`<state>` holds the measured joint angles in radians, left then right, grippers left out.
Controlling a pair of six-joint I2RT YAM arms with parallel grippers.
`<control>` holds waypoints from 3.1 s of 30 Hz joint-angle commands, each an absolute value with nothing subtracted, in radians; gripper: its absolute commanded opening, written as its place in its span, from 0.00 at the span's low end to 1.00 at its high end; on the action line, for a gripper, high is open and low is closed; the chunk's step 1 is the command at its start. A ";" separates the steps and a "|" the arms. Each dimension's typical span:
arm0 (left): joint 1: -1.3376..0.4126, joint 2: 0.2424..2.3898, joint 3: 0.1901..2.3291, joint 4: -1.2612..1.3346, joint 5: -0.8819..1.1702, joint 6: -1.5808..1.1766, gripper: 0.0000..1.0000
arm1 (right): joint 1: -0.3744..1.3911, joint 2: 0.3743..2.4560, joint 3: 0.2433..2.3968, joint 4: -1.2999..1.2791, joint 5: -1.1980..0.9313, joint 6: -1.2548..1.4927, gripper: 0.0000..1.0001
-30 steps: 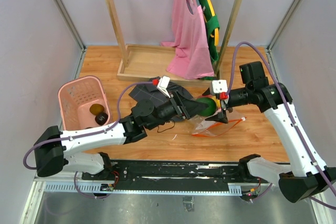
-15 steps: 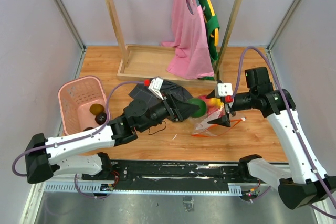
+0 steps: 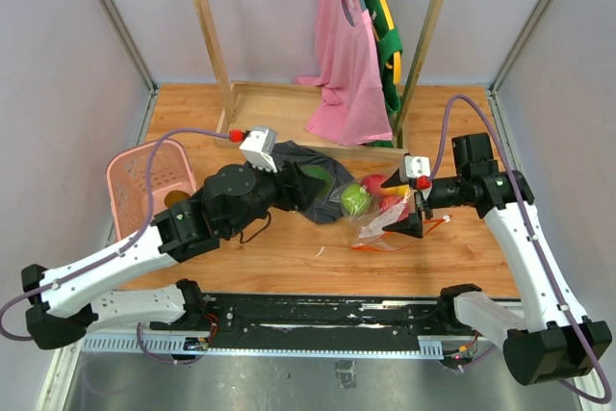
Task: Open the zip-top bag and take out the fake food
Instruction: Pick up the fake fruit from the zipper food storage bag, then place the fake fruit in the bin, then pick up the fake fruit from the zipper food storage bag.
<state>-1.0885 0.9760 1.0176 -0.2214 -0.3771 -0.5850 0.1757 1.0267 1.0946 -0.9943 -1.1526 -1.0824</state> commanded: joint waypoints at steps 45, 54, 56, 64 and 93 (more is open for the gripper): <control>0.205 1.120 0.860 -0.382 -0.280 -0.323 0.00 | 0.128 0.981 0.914 -0.851 -0.953 -1.088 0.98; 0.234 1.218 0.823 -0.326 -0.303 -0.390 0.09 | 0.130 0.983 0.911 -0.850 -0.943 -1.090 0.99; 0.239 1.234 0.822 -0.327 -0.322 -0.402 0.19 | 0.130 0.983 0.911 -0.848 -0.943 -1.090 0.98; 0.241 1.203 0.810 -0.323 -0.361 -0.432 0.89 | 0.130 0.988 0.910 -0.850 -0.942 -1.090 0.99; -0.028 0.689 0.770 -0.259 0.401 -0.501 0.76 | 0.095 0.985 0.916 -0.950 -1.080 -1.213 0.99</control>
